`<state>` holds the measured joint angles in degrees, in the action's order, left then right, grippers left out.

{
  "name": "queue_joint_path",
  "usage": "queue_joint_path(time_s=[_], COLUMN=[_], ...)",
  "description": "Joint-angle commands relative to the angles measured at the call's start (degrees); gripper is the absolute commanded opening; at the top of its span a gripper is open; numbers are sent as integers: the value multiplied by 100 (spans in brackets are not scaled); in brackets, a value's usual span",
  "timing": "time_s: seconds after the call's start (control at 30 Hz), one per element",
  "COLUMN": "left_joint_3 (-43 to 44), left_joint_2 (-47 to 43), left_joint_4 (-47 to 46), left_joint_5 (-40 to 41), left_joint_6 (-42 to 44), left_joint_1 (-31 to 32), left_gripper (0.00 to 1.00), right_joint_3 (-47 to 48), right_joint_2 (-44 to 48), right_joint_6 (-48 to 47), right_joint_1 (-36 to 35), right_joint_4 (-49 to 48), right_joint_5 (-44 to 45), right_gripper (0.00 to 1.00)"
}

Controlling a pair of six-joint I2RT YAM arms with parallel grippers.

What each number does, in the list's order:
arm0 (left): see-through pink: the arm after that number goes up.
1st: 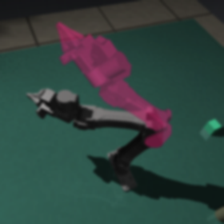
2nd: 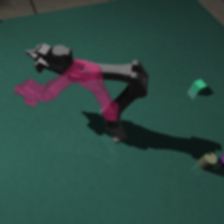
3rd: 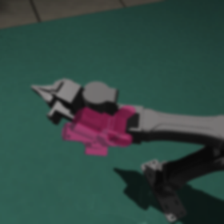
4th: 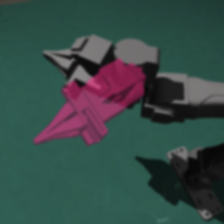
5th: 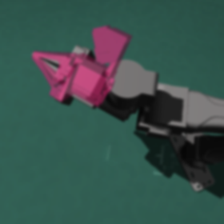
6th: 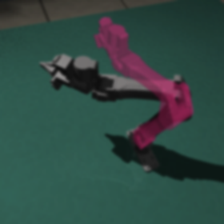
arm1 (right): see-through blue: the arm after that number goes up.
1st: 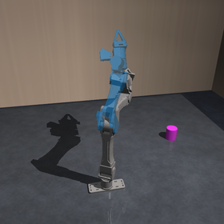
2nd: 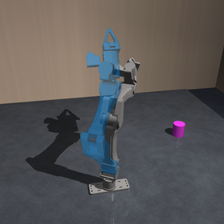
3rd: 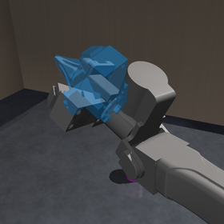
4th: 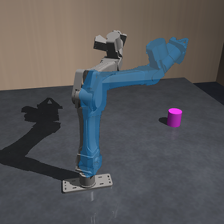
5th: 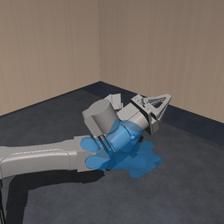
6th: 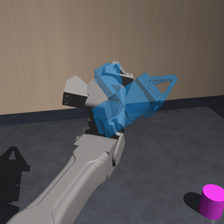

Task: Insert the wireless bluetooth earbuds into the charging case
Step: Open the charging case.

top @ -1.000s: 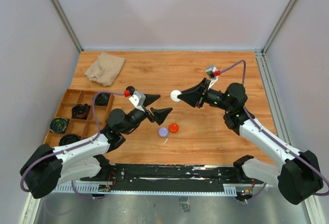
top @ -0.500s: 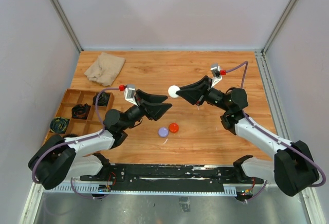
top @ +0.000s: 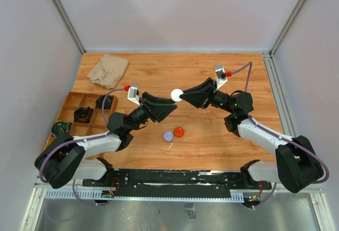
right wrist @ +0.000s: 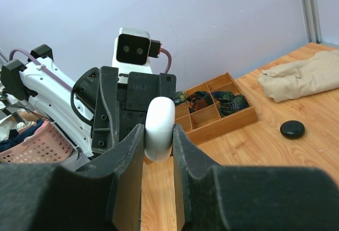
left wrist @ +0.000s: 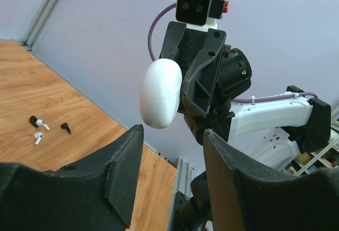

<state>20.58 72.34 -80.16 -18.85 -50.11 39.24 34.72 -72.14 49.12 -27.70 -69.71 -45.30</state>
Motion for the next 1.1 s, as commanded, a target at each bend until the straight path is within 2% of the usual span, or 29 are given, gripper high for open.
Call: queue_joint_path(time_s=[0.0,0.17,0.4,0.67,0.83,0.9,1.07], left_joint_3=[191,202,227,207,177,157,108], left_joint_2=[-53,-151,-160,-53,-59,-70,-198], left_joint_4=[-98,50,107,-178,-221,-250,-89], left_joint_5=[26,126,153,45,32,49,57], left_joint_6=[-172,-192,-246,-354,-360,-345,-73], left_joint_1=[-40,-40,-35,-35,-35,-40,-39], left_gripper=[54,53,47,37,24,17,1], right_joint_3=[27,30,26,-58,-52,-64,-138], right_joint_2=[-76,-187,-321,-395,-446,-450,-371], right_joint_6=[179,248,353,430,451,451,228], right_joint_1=[-153,-235,-325,-359,-367,-367,-354], right_joint_4=[-680,-862,-1144,-1423,-1509,-1536,-1341], right_joint_5=[-242,-303,-280,-127,-140,-161,-180], right_gripper=[1,1,1,1,1,4,23])
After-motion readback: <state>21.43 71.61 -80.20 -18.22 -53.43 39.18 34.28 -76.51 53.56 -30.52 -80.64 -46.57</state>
